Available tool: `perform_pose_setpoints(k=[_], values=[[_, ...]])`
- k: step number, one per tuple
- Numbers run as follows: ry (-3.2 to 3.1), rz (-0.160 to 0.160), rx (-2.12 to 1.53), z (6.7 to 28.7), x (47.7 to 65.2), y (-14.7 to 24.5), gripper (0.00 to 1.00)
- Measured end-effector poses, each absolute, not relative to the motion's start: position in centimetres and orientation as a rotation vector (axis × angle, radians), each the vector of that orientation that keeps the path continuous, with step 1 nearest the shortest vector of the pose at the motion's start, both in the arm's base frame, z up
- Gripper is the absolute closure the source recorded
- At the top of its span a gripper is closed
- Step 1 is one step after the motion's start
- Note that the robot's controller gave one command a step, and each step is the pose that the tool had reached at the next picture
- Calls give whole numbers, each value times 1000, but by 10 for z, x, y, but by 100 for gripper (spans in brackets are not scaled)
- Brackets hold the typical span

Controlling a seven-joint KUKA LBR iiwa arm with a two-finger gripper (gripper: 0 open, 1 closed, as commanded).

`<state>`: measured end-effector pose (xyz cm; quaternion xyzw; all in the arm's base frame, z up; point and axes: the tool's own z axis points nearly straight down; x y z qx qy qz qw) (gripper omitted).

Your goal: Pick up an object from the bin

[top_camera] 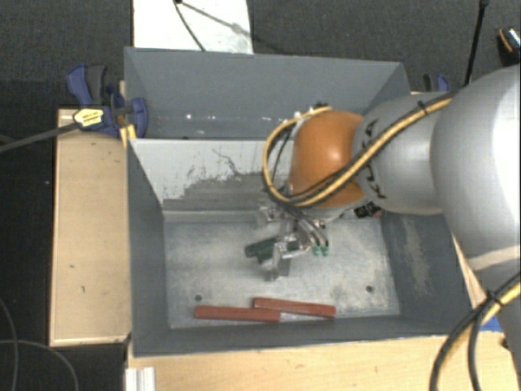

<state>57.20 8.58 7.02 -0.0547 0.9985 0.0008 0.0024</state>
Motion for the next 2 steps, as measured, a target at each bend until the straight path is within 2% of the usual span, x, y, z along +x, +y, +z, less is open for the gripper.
perform_pose_setpoints(k=[1, 2], values=[[3134, 2, -165, 71, 572, 85, 100], [3078, 2, -568, 242, 575, 111, 100]])
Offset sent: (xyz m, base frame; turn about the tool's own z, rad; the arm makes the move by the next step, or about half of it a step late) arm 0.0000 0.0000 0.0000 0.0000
